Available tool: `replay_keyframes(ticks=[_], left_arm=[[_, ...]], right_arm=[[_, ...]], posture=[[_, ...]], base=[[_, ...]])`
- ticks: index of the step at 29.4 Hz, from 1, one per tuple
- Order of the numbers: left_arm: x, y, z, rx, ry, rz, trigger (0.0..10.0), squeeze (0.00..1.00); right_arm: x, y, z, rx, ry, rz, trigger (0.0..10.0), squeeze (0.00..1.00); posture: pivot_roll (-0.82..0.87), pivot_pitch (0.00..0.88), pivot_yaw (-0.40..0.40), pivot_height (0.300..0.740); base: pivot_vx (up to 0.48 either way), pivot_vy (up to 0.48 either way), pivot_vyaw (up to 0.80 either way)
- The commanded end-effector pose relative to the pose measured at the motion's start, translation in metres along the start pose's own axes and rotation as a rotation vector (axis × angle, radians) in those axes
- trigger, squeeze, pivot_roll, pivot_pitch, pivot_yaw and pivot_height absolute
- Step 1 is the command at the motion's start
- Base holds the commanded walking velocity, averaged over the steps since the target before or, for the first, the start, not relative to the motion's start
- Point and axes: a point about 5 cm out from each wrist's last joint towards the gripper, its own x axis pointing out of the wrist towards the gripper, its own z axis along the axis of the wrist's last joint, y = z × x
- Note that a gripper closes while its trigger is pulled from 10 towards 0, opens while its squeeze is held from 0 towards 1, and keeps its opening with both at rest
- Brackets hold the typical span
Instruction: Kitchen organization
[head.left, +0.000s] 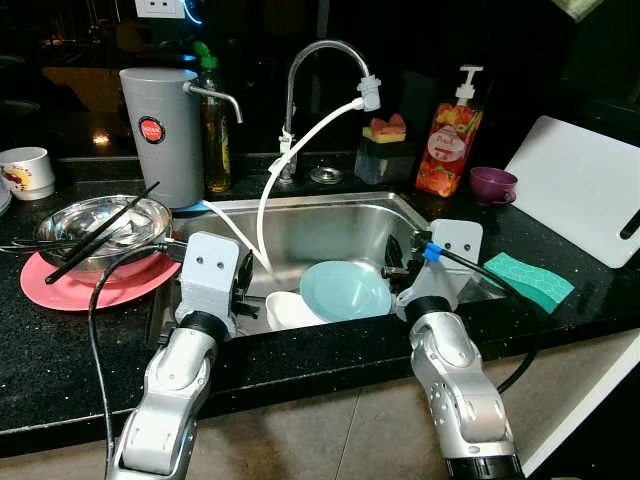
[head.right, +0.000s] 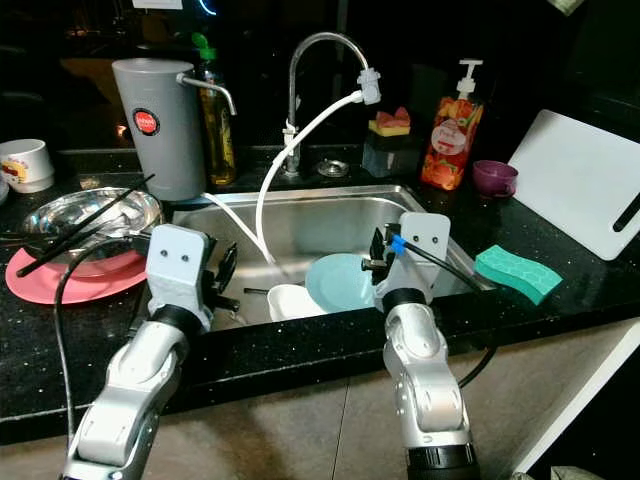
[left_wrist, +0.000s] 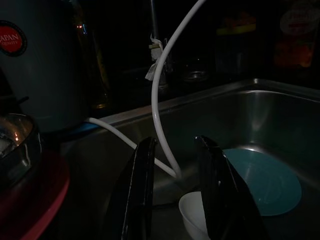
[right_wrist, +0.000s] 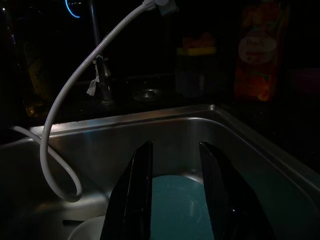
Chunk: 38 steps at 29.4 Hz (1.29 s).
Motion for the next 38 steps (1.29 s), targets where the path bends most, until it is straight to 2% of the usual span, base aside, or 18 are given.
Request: replay_keyframes(ticks=[1,38], left_arm=[[-0.0009,0.0017,0.0017,0.012,-0.006,0.004,10.0,0.00],[0.0034,-0.0002,0.0027,0.007,-0.016,-0.005,10.0,0.00]], right_arm=[[-0.0002,-0.0006,-0.0022,0.007,0.007,-0.005,10.0,0.00],[0.0002,-0.0029,-0.0005,0.007,-0.003,-0.020,10.0,0.00]], posture=[[0.15,0.083,-0.076,0.740],[0.14,0.071,-0.066,0.740]], base=[[0.000,0.000,0.00],[0.000,0.000,0.00]])
